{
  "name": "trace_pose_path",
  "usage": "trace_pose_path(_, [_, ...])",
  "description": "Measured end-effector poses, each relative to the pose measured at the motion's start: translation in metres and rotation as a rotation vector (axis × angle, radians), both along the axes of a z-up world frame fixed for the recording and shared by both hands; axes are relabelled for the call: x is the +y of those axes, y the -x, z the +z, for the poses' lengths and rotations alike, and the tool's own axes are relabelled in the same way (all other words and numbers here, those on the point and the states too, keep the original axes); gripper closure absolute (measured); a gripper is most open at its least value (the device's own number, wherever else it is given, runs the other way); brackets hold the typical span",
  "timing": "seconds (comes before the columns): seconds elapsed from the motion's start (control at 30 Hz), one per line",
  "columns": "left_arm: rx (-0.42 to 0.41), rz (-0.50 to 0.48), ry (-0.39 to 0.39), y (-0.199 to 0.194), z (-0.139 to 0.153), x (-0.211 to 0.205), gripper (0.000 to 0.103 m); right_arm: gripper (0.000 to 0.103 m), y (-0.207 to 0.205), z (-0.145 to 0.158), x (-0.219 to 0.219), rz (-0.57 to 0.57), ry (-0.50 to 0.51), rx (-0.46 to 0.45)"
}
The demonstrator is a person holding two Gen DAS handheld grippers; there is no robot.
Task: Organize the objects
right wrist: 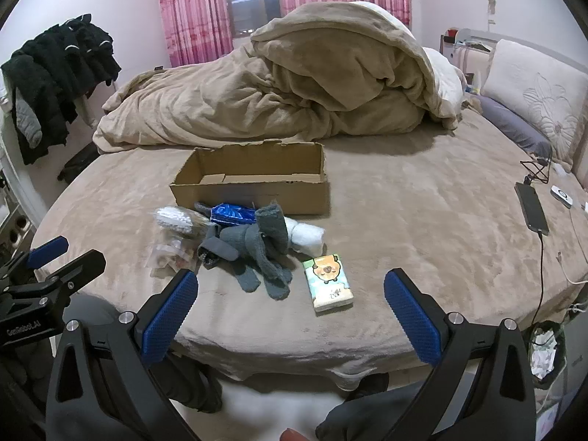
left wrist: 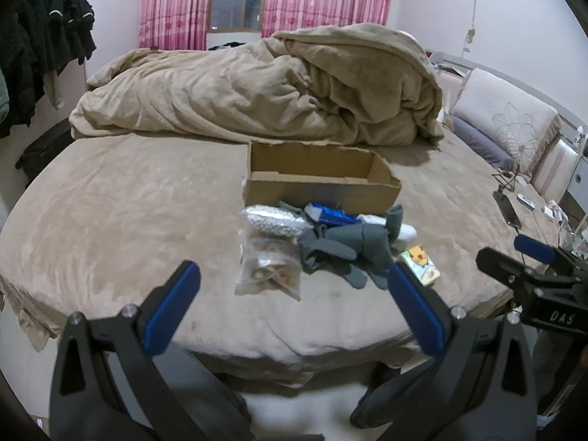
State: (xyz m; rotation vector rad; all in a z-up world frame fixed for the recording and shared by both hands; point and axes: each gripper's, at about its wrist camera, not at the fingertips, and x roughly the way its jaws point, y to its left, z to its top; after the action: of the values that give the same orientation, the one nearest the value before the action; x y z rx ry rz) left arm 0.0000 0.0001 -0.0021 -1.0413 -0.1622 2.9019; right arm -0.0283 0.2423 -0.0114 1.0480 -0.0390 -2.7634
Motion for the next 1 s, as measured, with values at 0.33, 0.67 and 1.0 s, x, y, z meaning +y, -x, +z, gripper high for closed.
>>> trace_pose_path(0.33, [-0.002, -0.005, -0.003, 0.0022, -0.0002, 0.0006, 0.0, 0.0, 0.0001, 0.0005, -0.0003, 0.0, 0.0, -0.001])
trace_pose_path(0.67, [0.006, -0.007, -0.006, 0.0038, 0.0014, 0.0029, 0.0, 0.0, 0.0012, 0.0028, -0.0016, 0.0, 0.003, 0.002])
trace_pose_path(1.0, [0.0, -0.016, -0.014, 0.0056, -0.0005, 0.0033, 0.0, 0.0, 0.003, 0.004, -0.0021, -0.004, 0.001, 0.0])
